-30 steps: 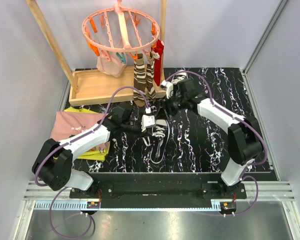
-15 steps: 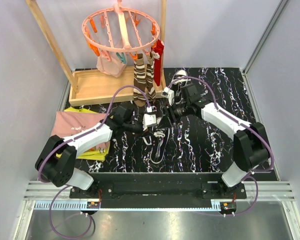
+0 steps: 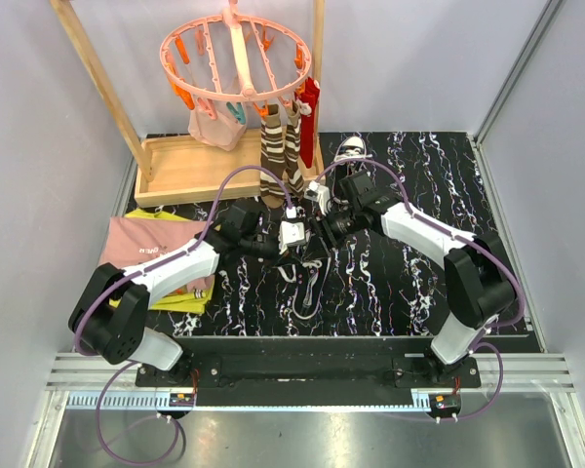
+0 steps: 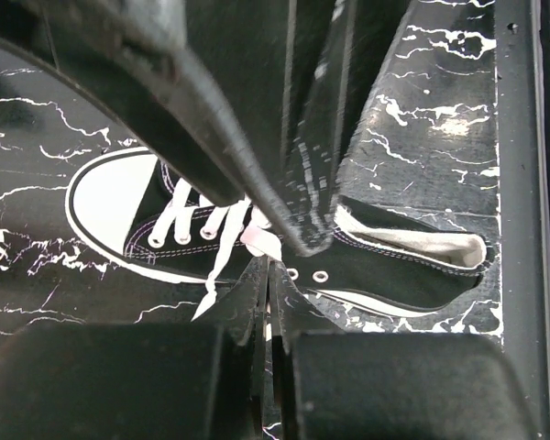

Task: Tie the shoes

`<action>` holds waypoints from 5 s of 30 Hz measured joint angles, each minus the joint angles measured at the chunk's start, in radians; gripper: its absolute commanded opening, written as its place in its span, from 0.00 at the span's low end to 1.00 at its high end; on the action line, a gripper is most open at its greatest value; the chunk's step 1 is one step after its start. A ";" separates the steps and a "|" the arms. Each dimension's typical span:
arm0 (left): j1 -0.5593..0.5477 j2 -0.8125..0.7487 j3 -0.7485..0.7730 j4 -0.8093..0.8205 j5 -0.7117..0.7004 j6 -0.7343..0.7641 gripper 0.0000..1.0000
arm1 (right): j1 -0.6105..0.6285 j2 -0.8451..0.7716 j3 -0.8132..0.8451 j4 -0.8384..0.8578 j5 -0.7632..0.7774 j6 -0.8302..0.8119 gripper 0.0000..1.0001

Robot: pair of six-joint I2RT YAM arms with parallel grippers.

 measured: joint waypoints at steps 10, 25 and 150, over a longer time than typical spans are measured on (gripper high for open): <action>0.001 0.000 0.008 0.010 0.016 -0.007 0.00 | 0.002 0.030 0.000 0.001 0.013 -0.021 0.51; 0.019 0.021 0.032 -0.020 0.023 0.006 0.45 | 0.011 0.044 -0.003 0.009 0.022 -0.035 0.00; 0.102 0.068 0.191 -0.352 0.133 0.328 0.51 | 0.010 0.002 -0.047 0.026 0.055 -0.201 0.00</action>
